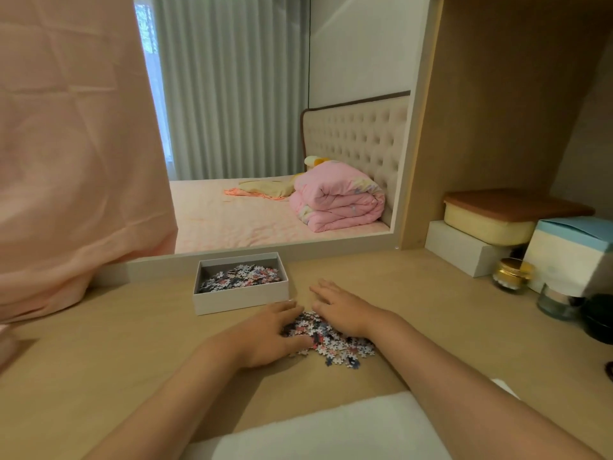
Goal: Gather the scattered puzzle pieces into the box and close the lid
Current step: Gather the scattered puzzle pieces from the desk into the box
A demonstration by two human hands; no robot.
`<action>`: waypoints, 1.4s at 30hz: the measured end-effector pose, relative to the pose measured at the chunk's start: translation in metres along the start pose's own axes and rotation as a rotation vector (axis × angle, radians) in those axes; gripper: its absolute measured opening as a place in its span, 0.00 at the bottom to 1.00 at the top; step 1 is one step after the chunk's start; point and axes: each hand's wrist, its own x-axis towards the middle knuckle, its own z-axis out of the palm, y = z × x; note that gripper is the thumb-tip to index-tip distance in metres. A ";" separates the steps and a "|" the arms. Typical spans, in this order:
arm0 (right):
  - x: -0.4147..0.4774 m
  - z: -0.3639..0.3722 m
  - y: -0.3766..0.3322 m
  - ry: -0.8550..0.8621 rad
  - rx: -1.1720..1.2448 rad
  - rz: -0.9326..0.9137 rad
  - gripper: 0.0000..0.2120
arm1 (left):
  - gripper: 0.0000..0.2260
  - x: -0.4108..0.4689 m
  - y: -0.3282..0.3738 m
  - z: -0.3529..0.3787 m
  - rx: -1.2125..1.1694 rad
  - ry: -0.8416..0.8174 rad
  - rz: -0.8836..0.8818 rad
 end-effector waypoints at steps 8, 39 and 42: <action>-0.009 -0.010 -0.002 0.103 0.340 -0.013 0.17 | 0.33 -0.005 -0.005 -0.002 0.007 0.150 0.011; -0.016 0.041 -0.057 0.020 -0.021 -0.109 0.28 | 0.36 -0.014 -0.078 -0.024 0.032 0.381 -0.070; -0.006 0.040 -0.067 0.014 -0.088 -0.116 0.27 | 0.32 -0.017 -0.080 -0.028 -0.001 0.361 -0.045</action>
